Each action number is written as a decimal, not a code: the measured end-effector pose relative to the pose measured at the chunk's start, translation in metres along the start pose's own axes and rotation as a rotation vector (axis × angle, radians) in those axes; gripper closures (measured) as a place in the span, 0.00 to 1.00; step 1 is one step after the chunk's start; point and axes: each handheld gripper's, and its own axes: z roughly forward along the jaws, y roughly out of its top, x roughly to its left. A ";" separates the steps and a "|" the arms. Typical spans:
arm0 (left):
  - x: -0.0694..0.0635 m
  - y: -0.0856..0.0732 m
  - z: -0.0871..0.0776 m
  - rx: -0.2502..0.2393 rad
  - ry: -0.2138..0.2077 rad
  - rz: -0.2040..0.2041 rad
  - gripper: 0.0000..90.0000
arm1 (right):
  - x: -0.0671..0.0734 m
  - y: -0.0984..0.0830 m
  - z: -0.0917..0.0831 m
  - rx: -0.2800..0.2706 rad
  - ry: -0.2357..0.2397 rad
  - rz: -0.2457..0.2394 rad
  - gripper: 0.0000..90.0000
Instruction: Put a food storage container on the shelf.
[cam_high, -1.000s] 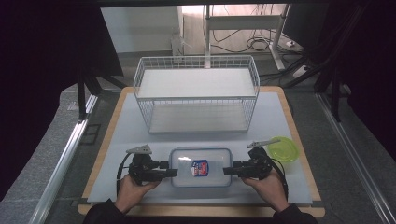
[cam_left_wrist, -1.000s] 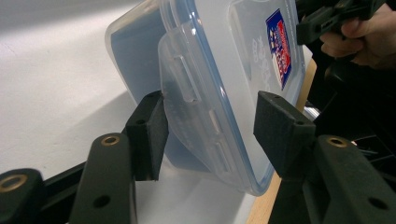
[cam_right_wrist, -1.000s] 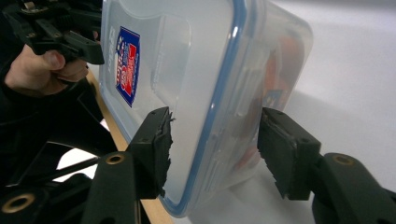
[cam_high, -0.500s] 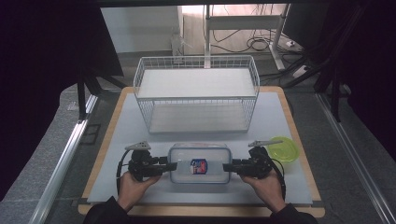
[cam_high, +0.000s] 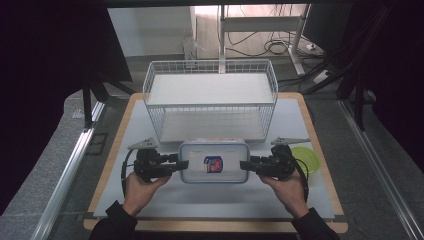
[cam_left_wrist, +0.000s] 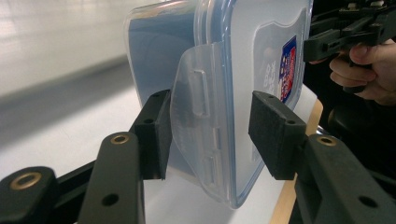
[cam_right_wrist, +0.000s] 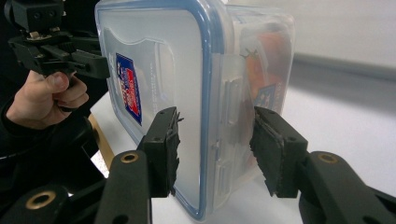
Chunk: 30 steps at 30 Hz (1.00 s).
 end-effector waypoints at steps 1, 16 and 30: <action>0.000 0.003 -0.001 -0.002 0.002 0.002 0.56 | 0.000 0.003 0.000 -0.004 -0.001 -0.004 0.59; 0.000 0.045 -0.020 -0.054 0.020 0.025 0.56 | 0.011 0.049 -0.006 -0.057 0.000 -0.049 0.59; 0.001 0.098 -0.036 -0.072 0.028 0.053 0.56 | 0.023 0.104 -0.017 -0.104 -0.008 -0.097 0.59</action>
